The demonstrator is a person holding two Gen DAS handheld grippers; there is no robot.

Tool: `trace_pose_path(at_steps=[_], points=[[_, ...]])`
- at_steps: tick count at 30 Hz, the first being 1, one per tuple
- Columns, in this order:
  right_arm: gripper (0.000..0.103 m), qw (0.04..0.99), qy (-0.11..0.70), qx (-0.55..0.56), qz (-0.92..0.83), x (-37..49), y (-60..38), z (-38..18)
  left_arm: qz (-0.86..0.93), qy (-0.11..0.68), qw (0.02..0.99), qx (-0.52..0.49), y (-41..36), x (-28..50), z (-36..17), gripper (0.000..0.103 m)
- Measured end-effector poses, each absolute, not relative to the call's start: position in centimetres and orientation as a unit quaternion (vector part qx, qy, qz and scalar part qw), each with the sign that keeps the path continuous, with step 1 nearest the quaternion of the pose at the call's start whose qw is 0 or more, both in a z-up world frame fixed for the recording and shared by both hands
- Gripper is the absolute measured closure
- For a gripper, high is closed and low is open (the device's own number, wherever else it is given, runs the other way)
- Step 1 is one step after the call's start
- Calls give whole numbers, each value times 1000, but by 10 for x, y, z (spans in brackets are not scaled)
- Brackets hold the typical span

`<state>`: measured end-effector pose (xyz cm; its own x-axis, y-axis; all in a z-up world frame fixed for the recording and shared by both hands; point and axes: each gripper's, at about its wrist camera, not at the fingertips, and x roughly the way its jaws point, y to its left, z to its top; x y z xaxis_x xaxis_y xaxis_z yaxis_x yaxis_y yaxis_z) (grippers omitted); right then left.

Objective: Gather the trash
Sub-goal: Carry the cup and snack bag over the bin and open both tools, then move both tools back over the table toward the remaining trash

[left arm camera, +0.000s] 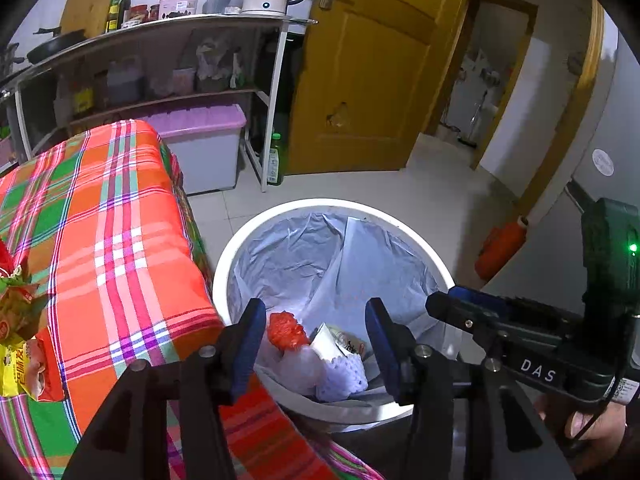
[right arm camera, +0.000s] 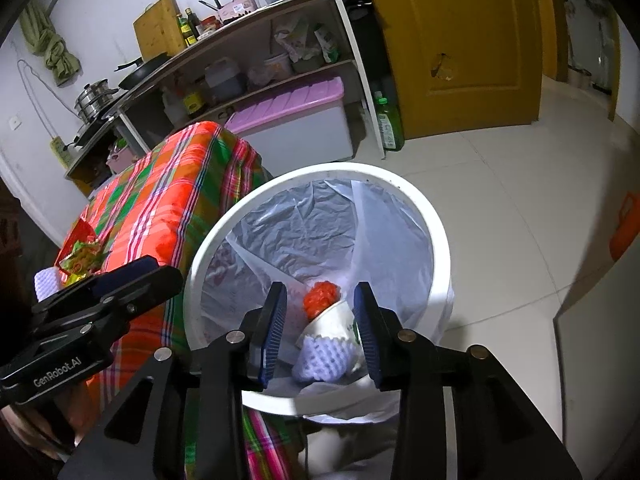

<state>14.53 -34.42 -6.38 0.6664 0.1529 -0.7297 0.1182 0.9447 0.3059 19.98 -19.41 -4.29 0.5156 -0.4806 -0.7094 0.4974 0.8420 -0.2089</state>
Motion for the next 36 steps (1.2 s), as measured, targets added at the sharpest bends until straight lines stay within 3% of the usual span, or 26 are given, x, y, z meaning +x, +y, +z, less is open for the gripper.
trace_pose_path(at_steps=[36], points=[[67,934,310,110,138,87,-252,12,-191,317,928,-38,-73,107,15,52]])
